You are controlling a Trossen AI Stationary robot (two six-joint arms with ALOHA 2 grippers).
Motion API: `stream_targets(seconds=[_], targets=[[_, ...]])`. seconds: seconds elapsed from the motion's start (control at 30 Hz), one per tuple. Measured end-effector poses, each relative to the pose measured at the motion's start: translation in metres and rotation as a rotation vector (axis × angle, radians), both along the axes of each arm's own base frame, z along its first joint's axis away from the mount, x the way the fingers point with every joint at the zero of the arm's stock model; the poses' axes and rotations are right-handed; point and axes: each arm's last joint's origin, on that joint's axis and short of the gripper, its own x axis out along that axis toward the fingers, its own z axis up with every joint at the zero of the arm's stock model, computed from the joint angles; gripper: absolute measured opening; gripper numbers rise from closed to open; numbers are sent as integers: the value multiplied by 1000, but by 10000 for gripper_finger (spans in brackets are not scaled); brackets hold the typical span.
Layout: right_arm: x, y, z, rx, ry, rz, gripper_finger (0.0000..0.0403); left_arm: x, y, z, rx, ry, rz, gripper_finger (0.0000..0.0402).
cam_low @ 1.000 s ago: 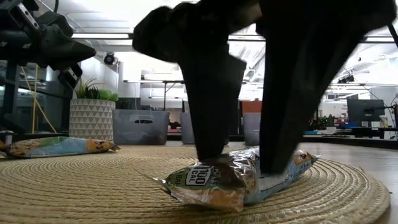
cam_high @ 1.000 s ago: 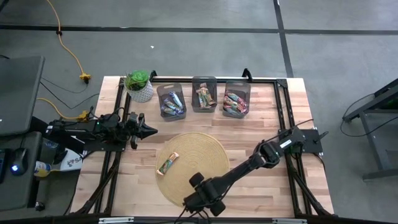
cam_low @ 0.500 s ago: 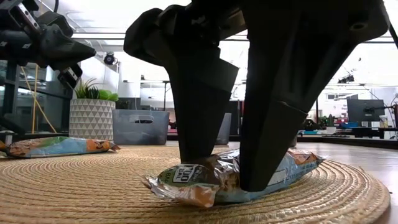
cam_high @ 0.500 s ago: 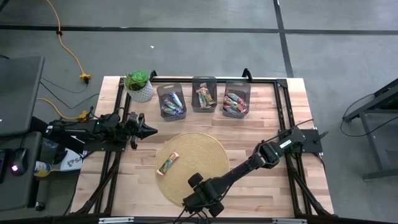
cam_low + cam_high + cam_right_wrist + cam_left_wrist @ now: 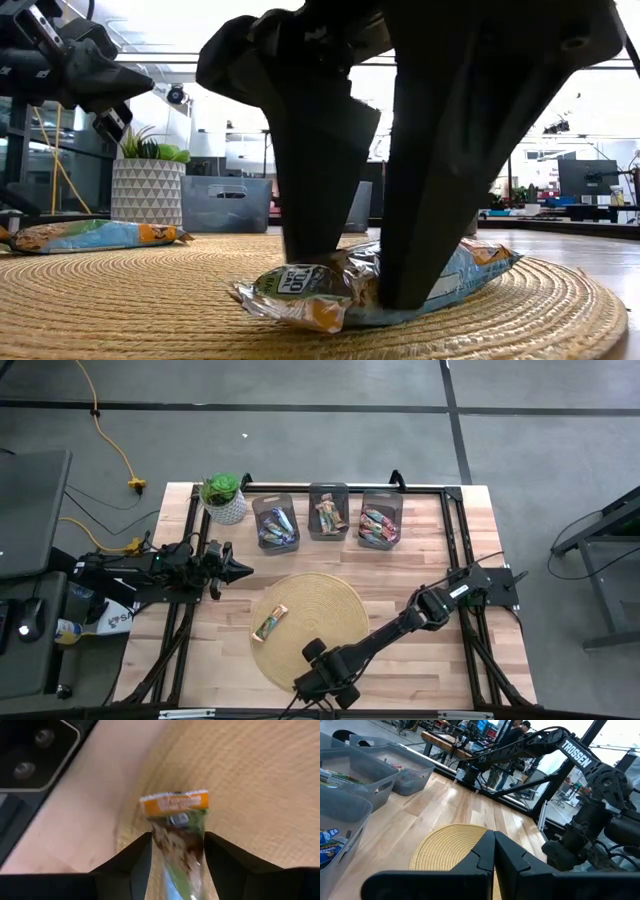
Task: Pick and place Granola Bars by type
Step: Put the yellow granola bar into the center black bin
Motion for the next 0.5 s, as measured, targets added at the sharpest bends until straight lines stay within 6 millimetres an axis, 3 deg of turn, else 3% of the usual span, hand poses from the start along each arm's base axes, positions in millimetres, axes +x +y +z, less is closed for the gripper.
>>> stream_targets(seconds=[0.2, 0.5], targets=[[-4, -1, -19, 27, 52, -40, 165, 0, 0, 0, 0, 0, 0, 1], [-2, -2, -20, 28, 39, -66, 165, 0, 0, 0, 0, 0, -1, 1]])
